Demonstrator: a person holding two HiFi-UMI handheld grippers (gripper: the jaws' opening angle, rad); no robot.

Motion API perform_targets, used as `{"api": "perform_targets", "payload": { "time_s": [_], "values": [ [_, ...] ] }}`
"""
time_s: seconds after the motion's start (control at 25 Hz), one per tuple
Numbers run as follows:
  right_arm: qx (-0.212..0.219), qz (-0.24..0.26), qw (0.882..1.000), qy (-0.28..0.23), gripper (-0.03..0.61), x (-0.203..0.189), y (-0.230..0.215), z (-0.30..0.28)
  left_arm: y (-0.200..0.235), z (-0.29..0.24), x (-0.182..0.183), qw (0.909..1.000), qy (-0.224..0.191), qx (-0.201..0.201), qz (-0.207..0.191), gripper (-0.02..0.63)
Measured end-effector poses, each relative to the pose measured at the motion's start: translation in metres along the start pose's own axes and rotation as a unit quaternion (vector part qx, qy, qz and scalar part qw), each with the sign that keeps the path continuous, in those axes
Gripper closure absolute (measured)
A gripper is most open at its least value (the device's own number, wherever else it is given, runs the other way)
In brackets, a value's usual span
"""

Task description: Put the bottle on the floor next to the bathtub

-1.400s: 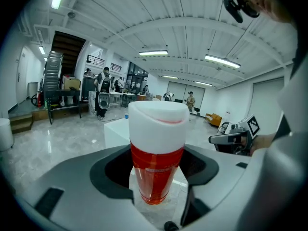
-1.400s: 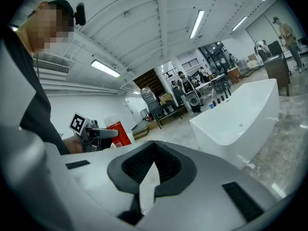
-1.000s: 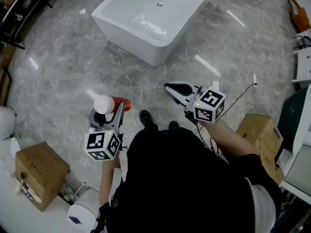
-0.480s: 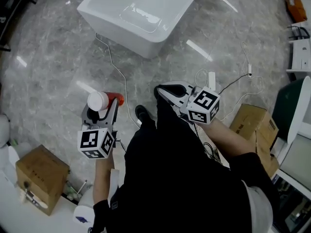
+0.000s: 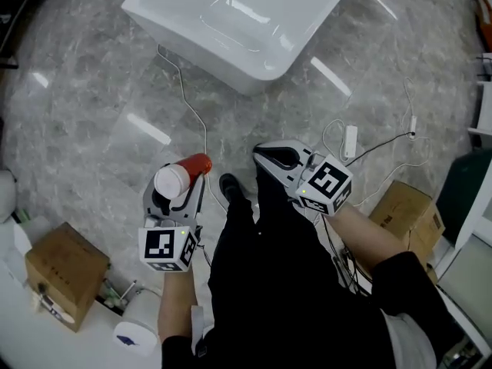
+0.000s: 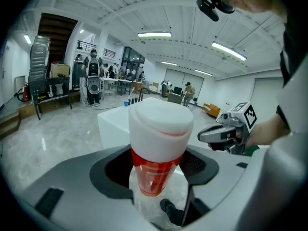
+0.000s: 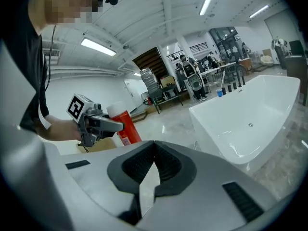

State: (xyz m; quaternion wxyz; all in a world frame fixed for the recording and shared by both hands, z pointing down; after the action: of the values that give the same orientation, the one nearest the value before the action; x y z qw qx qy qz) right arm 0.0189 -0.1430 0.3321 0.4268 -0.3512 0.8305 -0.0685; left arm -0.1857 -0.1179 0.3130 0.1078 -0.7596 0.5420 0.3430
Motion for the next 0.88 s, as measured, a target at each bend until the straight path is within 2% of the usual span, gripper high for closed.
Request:
{"api": "perform_targets", "payload": {
  "time_s": [0.16,0.32,0.52,0.88],
  "values": [
    [0.004,-0.004,1.0,-0.002,0.551,-0.011,-0.025,-0.025,0.01,-0.037,-0.013,0.9999,0.014,0.007,-0.005,0.316],
    [0.022,-0.017,1.0,0.015,0.551,-0.029,-0.045,-0.065,0.034,-0.072,-0.032,0.9994,0.03,0.011,0.011,0.316],
    [0.028,-0.017,0.999,0.023,0.551,-0.051,-0.078,-0.109,0.058,-0.116,-0.056,0.9986,0.05,0.012,0.011,0.316],
    [0.012,-0.031,0.999,0.02,0.551,-0.095,-0.144,-0.198,0.093,-0.212,-0.1,0.9969,0.078,-0.005,-0.008,0.316]
  ]
}}
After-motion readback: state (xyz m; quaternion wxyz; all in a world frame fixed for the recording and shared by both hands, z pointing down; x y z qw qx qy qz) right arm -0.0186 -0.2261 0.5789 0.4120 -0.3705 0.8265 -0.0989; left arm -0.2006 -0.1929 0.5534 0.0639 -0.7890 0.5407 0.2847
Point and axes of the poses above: the fingertips, and each gripper's own axes: z backward along the fingers, y to its left, x out of its top, the point moved 5 cm from there along z, backward along the fingers, and after that the axes turned 13 degrees about y, right-handed, at the moved point
